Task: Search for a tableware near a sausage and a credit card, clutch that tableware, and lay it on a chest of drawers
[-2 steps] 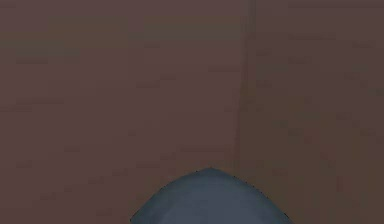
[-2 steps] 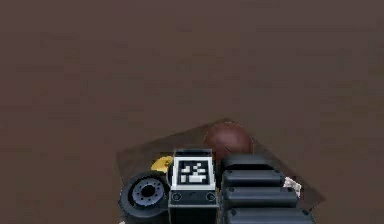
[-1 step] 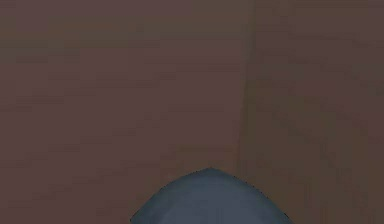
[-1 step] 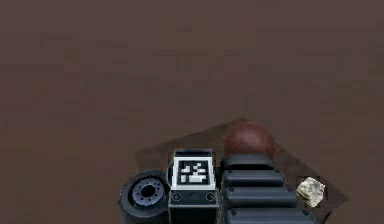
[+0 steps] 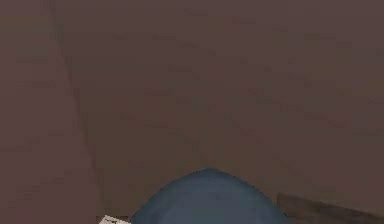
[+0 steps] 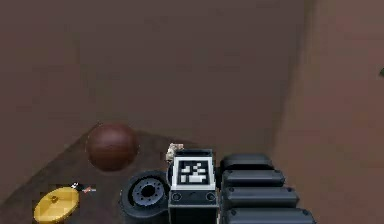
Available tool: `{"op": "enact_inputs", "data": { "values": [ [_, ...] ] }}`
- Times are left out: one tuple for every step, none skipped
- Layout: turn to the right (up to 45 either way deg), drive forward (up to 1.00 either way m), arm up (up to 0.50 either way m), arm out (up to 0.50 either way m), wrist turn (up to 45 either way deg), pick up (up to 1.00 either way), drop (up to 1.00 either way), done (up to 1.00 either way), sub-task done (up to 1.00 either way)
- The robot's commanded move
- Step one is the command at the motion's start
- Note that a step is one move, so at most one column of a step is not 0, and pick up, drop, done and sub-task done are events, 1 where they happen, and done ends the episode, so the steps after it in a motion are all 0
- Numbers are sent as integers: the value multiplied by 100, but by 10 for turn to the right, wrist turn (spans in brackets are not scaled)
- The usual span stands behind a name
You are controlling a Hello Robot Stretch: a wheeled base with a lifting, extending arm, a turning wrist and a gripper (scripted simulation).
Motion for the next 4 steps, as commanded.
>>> {"op": "enact_inputs", "data": {
  "values": [
    [450, 0, 0, 0, 0, 0, 0, 0, 0],
    [450, 0, 0, 0, 0, 0, 0, 0, 0],
    [270, 0, 0, 0, 0, 0, 0, 0, 0],
    [-450, 0, 0, 0, 0, 0, 0, 0, 0]
  ]
}}
